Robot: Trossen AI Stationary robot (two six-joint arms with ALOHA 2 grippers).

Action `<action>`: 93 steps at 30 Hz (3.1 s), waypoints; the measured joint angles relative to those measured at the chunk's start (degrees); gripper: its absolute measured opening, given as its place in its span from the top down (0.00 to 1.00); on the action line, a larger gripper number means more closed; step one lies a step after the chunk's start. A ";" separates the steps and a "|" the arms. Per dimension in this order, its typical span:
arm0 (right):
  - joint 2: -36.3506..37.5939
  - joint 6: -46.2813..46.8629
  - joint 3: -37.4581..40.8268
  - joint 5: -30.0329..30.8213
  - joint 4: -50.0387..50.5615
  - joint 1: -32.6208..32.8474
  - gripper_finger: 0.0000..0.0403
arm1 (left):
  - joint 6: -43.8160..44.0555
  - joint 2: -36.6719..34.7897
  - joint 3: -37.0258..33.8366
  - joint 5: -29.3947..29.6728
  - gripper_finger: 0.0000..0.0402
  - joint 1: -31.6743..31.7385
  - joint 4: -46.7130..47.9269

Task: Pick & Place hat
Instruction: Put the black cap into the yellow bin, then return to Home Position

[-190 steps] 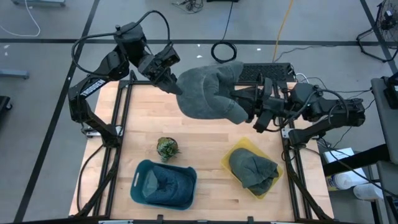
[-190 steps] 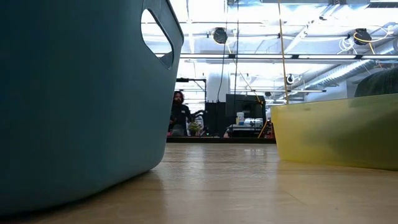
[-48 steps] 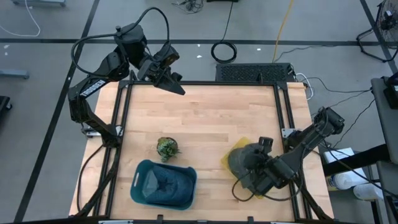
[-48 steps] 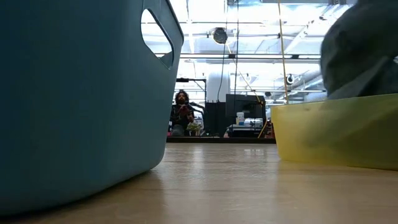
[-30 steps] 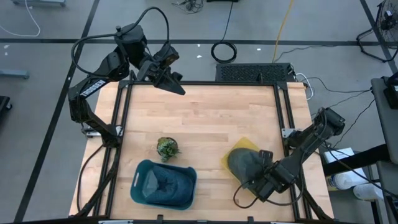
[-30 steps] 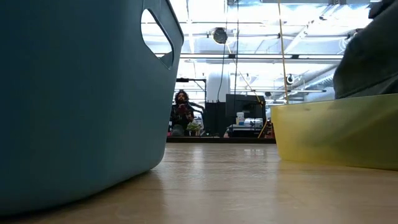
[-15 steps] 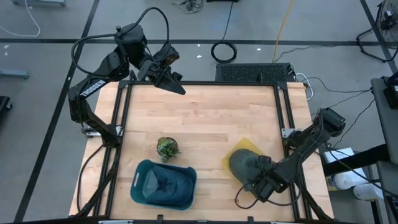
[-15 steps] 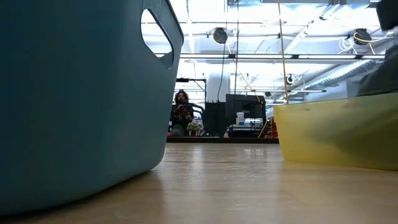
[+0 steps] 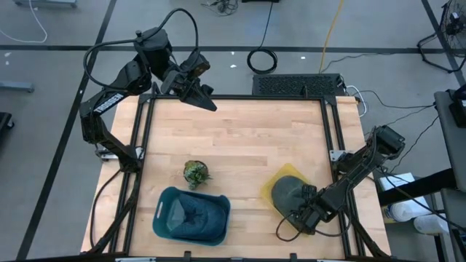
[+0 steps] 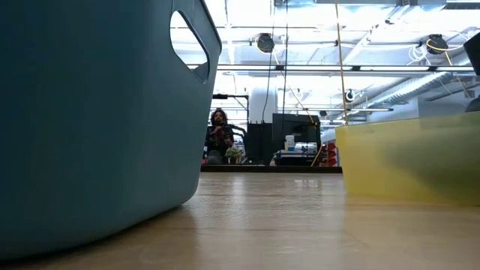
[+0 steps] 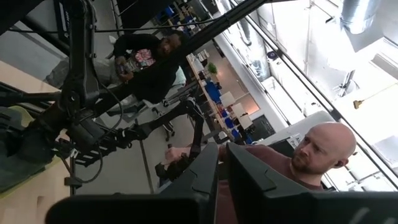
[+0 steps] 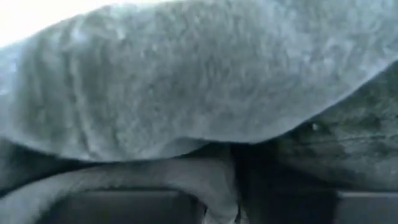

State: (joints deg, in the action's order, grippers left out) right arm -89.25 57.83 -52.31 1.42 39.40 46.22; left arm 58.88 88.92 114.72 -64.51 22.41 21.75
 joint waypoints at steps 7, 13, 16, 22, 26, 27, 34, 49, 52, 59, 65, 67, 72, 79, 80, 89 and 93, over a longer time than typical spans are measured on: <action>2.99 -0.43 0.11 0.40 0.11 0.04 0.57 | -0.18 0.00 0.00 -0.04 0.91 0.00 0.01; 8.84 -2.77 0.15 -0.28 1.08 -0.07 0.43 | -0.97 0.00 0.00 -0.15 0.91 -0.02 0.01; 12.33 -2.47 0.15 -0.28 2.62 -0.07 0.43 | -1.47 0.00 0.00 -0.17 0.91 -0.02 0.00; 19.78 -2.96 0.15 -5.17 2.44 -0.07 0.44 | -1.65 0.00 0.00 -0.16 0.91 -0.01 -0.01; 24.99 -3.00 0.15 -7.86 1.43 -0.07 0.43 | -1.69 0.00 0.00 -0.15 0.91 -0.02 -0.01; 26.35 -3.02 0.15 -7.73 1.17 -0.11 0.43 | -1.72 0.00 0.00 -0.17 0.91 -0.01 -0.01; 34.32 -7.68 0.13 -2.49 -4.57 -3.71 0.45 | -9.35 0.00 0.00 -1.52 0.91 0.00 -0.30; 46.56 -50.11 0.00 26.69 -34.22 -12.23 0.45 | -53.66 -6.64 -0.07 20.85 0.91 3.08 27.35; 50.40 -54.04 0.00 28.77 -34.33 -12.46 0.45 | -57.27 -8.65 -0.07 27.45 0.91 2.81 31.04; 59.78 -54.15 0.53 30.11 -32.32 -12.46 0.45 | -62.64 -14.10 -0.51 32.20 0.91 1.12 31.44; 67.30 -52.02 6.06 30.03 -32.37 -12.46 0.45 | -63.15 -23.63 -10.31 38.89 0.91 -1.79 29.13; 69.57 -50.70 8.87 29.97 -32.33 -12.44 0.45 | -62.62 -27.76 -16.37 41.06 0.91 -2.90 26.40; 75.56 -47.90 17.38 29.52 -38.36 -12.44 0.45 | -60.83 -39.35 -34.67 43.94 0.91 -6.07 13.40; 82.34 -58.33 28.87 27.00 -50.76 -12.44 0.45 | -55.07 -54.11 -58.15 49.91 0.91 -7.94 -1.23; 83.22 -59.19 30.18 27.04 -51.49 -12.44 0.45 | -54.37 -55.99 -61.02 50.67 0.91 -8.09 -2.82; 88.69 -61.73 40.64 27.11 -59.94 -12.44 0.45 | -51.20 -69.19 -78.96 51.09 0.91 -9.27 -15.70; 88.89 -63.65 45.24 27.27 -66.05 -12.44 0.45 | -50.74 -73.02 -84.41 51.10 0.91 -9.83 -18.02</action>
State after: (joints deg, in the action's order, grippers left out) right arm -0.36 -5.82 -7.07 28.70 -26.64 33.78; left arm 8.14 15.90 30.30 -13.41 12.58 3.73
